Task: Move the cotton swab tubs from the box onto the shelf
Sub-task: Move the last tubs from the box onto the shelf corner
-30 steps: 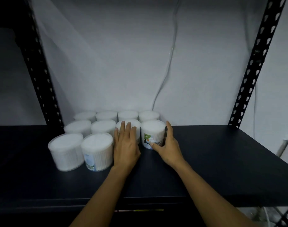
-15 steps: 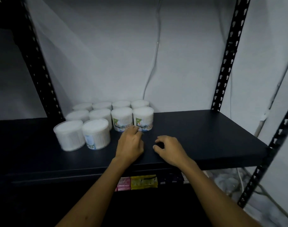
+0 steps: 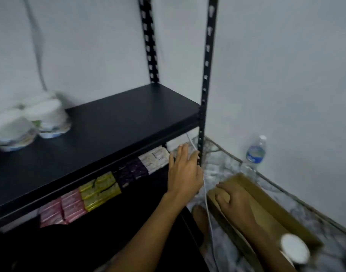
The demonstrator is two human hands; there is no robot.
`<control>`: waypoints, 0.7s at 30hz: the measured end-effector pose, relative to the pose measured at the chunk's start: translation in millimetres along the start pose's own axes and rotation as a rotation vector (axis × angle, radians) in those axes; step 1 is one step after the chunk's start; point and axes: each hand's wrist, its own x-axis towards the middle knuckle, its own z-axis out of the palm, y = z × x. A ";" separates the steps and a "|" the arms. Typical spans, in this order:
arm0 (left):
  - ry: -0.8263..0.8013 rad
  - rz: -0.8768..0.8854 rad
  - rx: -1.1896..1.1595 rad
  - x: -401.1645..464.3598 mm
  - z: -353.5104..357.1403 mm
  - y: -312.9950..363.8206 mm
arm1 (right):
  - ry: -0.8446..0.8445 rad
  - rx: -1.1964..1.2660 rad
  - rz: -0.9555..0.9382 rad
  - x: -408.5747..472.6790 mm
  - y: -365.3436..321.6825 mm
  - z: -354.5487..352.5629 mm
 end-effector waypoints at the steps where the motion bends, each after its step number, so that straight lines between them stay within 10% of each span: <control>1: -0.080 0.034 -0.004 0.7 18.6 14.7 | 0.002 -0.031 0.093 -11.9 23.8 -9.4; 11: -0.564 0.341 -0.110 35.0 145.7 123.2 | -0.005 -0.073 0.790 -115.5 208.3 -69.2; 21: -1.029 0.364 -0.061 -46.6 295.1 156.4 | -0.159 -0.254 0.764 -129.3 309.0 -80.6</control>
